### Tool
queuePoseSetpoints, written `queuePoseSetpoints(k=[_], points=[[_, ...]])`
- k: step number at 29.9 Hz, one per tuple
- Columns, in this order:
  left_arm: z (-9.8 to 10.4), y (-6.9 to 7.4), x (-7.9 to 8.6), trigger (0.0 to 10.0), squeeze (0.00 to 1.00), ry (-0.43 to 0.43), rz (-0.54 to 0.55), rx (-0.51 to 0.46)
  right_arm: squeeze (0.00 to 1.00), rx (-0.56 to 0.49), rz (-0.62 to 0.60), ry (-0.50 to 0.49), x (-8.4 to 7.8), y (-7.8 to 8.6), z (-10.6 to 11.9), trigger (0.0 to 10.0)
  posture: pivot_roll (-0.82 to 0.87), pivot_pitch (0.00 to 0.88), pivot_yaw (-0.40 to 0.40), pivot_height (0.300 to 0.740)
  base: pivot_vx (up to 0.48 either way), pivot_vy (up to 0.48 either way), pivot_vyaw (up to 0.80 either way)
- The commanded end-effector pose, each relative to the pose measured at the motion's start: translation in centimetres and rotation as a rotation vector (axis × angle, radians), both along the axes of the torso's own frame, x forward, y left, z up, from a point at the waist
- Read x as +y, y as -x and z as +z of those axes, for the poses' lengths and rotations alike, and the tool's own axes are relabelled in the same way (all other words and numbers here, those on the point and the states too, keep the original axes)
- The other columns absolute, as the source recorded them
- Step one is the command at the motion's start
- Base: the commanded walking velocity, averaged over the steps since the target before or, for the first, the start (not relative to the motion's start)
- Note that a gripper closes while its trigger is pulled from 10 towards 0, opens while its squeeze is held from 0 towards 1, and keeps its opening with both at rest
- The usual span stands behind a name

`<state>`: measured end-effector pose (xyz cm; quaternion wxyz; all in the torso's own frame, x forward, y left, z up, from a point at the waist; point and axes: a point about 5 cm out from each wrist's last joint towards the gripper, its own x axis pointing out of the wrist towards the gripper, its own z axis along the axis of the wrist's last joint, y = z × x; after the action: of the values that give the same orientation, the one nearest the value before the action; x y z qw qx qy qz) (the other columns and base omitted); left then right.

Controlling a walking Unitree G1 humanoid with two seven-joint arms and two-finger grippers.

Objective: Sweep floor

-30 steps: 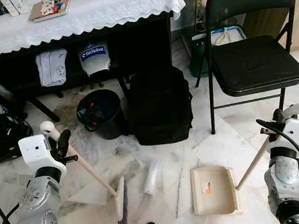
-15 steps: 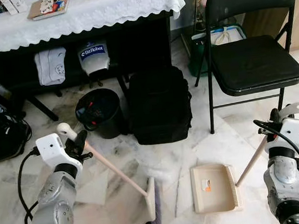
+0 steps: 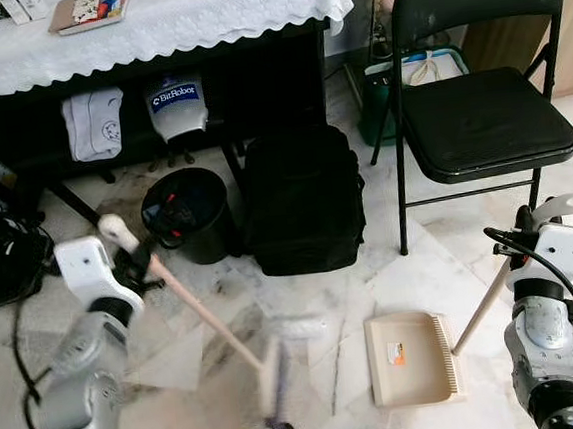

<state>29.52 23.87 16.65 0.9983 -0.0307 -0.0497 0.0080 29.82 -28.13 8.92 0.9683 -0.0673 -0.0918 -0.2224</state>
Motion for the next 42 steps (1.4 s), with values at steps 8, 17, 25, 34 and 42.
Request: queuePoseSetpoints(k=[8,17,25,34,42], points=[[1.3,-0.8,-0.5,10.0,0.00,-0.046,0.033,-0.099,0.00,0.013,0.004,-0.008,0.5,0.0,-0.4,10.0,0.12,0.192,0.126,0.740,0.000,0.000,0.00],[-3.4,-2.4,-4.9,10.0,0.00,0.162,-0.119,0.035,0.00,0.014,0.003,-0.004,0.4,0.2,-0.5,10.0,0.11,0.198,0.122,0.740,0.000,0.000,0.00],[-4.6,-1.8,-5.8,10.0,0.00,0.219,-0.196,0.076,0.00,0.014,0.000,-0.002,0.3,0.3,-0.6,10.0,0.11,0.197,0.126,0.740,0.000,0.000,0.00],[-1.2,-1.9,-3.8,10.0,0.00,0.424,-0.125,-0.034,0.00,0.015,0.000,-0.011,0.6,0.2,-0.7,10.0,0.12,0.193,0.130,0.740,0.000,0.000,0.00],[3.1,-2.7,-2.0,10.0,0.00,0.377,-0.055,-0.175,0.00,0.015,0.002,-0.018,0.8,0.2,-0.8,10.0,0.12,0.193,0.130,0.740,0.000,0.000,0.00]])
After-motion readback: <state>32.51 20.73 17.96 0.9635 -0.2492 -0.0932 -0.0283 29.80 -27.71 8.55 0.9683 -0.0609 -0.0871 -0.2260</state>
